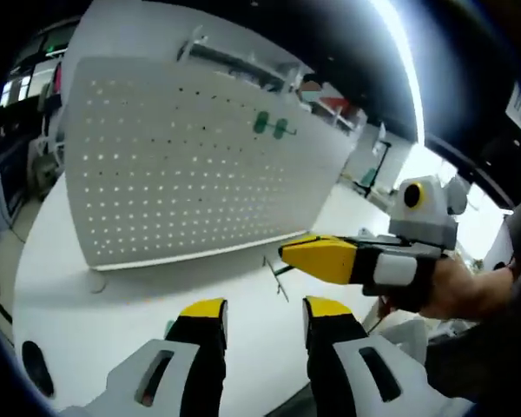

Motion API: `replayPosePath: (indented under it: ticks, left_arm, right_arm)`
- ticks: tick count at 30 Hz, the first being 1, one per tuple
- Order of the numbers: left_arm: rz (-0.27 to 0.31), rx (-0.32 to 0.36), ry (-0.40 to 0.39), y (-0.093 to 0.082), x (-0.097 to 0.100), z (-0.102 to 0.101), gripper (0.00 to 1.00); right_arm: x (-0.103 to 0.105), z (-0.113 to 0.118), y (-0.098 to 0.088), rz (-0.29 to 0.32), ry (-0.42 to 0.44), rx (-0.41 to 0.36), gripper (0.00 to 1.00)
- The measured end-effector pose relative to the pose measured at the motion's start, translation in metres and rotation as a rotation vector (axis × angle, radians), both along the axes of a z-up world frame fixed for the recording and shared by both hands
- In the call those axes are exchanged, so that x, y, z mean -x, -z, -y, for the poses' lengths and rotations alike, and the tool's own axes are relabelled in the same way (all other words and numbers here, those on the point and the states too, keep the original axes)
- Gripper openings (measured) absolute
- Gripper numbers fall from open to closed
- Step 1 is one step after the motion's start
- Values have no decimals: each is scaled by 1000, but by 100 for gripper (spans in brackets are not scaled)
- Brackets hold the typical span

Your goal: Insert the hook assembly into the mounting plate slot until the hook locks in place.

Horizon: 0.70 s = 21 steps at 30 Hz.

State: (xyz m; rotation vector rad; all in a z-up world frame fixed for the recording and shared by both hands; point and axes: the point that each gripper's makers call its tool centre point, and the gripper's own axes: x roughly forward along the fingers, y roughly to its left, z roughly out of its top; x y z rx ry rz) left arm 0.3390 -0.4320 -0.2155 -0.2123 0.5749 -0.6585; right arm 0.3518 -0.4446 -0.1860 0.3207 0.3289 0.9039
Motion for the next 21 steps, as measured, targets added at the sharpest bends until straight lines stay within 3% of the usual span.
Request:
replayPosePath:
  ticks: [4, 8, 12, 19, 21]
  left_arm:
    - [-15, 42, -7, -3, 1, 3, 35]
    - [-21, 110, -12, -9, 2, 6, 27]
    - [-14, 130, -10, -12, 3, 8, 20]
    - [-33, 196, -8, -16, 8, 6, 6]
    - [-34, 204, -16, -16, 8, 5, 6]
  right_arm:
    - [3, -1, -7, 1, 12, -35, 0]
    - [5, -2, -18, 35, 23, -63, 0]
    - [9, -7, -24, 53, 13, -79, 0]
    - [19, -18, -25, 70, -12, -78, 0]
    - [19, -18, -26, 79, -12, -77, 0]
